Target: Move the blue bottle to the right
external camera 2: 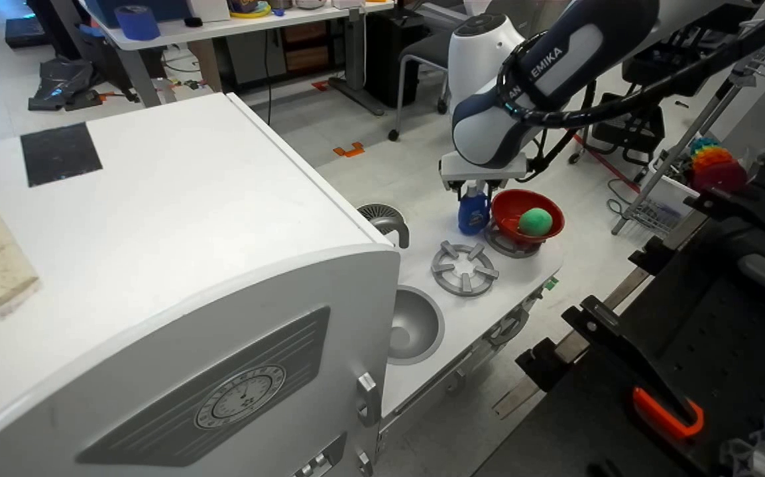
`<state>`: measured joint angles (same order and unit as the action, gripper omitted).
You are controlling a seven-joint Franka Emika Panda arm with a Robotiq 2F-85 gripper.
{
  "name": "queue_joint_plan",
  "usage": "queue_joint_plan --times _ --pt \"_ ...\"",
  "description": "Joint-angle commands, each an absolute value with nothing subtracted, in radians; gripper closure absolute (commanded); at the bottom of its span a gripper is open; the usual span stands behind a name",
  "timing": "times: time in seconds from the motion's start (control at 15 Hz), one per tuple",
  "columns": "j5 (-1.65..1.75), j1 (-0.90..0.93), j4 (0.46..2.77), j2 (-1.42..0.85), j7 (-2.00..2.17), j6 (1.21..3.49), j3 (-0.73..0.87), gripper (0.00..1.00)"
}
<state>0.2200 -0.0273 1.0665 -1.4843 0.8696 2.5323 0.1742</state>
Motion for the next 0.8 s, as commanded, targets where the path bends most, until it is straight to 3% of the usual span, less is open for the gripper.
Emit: queue_joint_plan --times 0.0,0.07,0.47,0.73 --pt "0.267 -0.048 1.063 -1.485 0.913 2.486 0.15 0.05" --pt "0.272 -0.05 1.064 -1.485 0.914 2.48 0.146 0.0" --pt "0.184 -0.021 1.065 -1.486 0.817 2.405 0.161 0.0" --pt "0.105 -0.034 1.018 -1.485 0.649 2.159 0.121 0.0"
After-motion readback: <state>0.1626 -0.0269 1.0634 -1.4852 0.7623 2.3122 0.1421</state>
